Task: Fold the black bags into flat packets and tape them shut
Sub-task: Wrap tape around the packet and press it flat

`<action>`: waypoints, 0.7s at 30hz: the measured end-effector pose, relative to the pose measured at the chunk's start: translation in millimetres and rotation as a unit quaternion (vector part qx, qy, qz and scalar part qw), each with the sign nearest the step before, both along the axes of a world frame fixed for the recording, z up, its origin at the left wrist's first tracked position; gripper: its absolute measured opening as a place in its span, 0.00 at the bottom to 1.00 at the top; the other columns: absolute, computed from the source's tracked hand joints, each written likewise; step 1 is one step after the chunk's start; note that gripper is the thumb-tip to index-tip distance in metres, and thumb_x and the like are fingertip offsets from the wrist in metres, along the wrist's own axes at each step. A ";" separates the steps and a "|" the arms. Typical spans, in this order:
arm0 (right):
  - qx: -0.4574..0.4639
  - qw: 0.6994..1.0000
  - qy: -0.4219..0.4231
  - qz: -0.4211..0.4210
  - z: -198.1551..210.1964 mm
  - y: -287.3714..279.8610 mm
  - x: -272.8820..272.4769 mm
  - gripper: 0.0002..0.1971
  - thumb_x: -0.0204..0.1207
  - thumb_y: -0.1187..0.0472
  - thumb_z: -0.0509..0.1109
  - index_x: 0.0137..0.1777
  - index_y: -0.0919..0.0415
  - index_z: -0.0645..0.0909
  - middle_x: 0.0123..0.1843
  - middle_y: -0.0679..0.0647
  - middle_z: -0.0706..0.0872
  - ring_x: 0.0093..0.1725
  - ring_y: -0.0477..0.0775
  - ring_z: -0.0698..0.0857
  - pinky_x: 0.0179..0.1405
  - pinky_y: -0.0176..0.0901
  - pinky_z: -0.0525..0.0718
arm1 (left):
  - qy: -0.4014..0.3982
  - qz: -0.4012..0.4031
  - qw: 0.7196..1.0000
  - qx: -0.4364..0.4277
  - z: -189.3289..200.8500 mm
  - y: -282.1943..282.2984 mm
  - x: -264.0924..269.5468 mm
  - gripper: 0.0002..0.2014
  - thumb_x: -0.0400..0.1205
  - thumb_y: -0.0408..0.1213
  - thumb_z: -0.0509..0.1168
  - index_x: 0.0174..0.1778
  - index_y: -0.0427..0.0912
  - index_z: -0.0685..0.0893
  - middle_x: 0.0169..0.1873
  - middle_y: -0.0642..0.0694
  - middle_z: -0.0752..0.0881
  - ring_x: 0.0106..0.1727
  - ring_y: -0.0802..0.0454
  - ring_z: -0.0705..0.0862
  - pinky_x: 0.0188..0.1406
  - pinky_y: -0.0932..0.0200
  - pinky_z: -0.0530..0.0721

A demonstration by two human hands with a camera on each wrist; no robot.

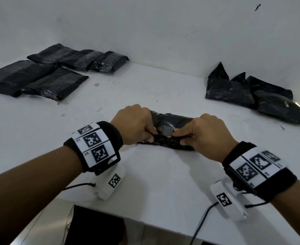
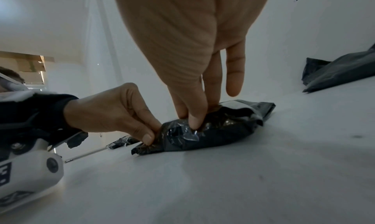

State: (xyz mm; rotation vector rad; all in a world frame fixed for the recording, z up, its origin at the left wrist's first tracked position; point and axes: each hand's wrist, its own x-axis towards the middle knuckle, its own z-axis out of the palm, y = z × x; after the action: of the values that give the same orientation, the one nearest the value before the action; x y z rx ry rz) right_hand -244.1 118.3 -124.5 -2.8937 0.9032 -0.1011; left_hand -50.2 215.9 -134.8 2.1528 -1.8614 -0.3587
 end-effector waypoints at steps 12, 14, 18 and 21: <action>0.042 0.991 -0.126 -0.024 -6.6 -4.2 -0.6 0.07 0.74 0.55 0.78 0.49 0.42 0.92 0.44 0.41 0.93 0.43 0.48 0.89 0.43 0.45 0.85 | 0.174 0.044 0.977 -0.112 0.2 10.1 11.2 0.12 0.71 0.28 0.80 0.49 0.42 0.94 0.40 0.47 0.93 0.39 0.64 0.89 0.43 0.79 0.81; 0.023 0.992 -0.122 -0.033 -7.5 -3.9 3.6 0.05 0.72 0.52 0.79 0.47 0.41 0.92 0.41 0.41 0.93 0.41 0.48 0.88 0.41 0.45 0.85 | 0.146 0.044 0.983 -0.104 -0.1 7.6 8.9 0.09 0.70 0.33 0.81 0.45 0.41 0.94 0.37 0.47 0.92 0.36 0.61 0.87 0.39 0.74 0.81; 0.033 0.992 -0.118 -0.033 -10.7 -7.8 1.8 0.02 0.71 0.46 0.79 0.42 0.38 0.92 0.37 0.42 0.92 0.39 0.49 0.87 0.40 0.48 0.85 | 0.118 0.011 0.992 -0.040 -4.7 2.8 11.8 0.12 0.68 0.39 0.83 0.44 0.41 0.94 0.31 0.51 0.85 0.34 0.57 0.83 0.29 0.76 0.73; 0.044 0.991 -0.127 -0.015 -13.8 -9.1 -3.0 0.02 0.70 0.47 0.80 0.42 0.39 0.92 0.41 0.41 0.93 0.43 0.48 0.89 0.43 0.49 0.85 | 0.106 0.002 0.994 -0.031 -7.6 0.4 15.8 0.13 0.67 0.40 0.83 0.45 0.41 0.94 0.32 0.52 0.85 0.36 0.54 0.83 0.29 0.77 0.70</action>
State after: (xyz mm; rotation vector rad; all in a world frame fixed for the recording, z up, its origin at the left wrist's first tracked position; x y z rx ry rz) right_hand -247.2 109.3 -138.3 -2.7055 0.8800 -0.4111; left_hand -34.4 216.3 -142.5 1.9932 -1.7273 -0.5016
